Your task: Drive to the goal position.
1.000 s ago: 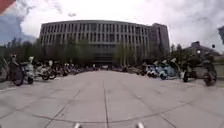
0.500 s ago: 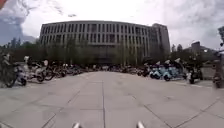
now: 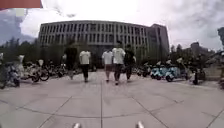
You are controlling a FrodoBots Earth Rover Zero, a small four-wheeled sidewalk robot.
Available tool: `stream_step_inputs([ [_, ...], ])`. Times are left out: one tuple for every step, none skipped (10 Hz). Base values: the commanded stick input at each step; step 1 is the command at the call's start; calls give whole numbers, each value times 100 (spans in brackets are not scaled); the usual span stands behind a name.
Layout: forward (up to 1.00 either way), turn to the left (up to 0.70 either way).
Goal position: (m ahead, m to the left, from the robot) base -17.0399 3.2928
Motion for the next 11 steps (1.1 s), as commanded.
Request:
stream_step_inputs([
  [0,0],
  [0,0],
  [0,0],
  [0,0],
  [0,7],
  [0,54],
  [0,70],
  [0,70],
  [0,70],
  [0,70],
  [0,70],
])
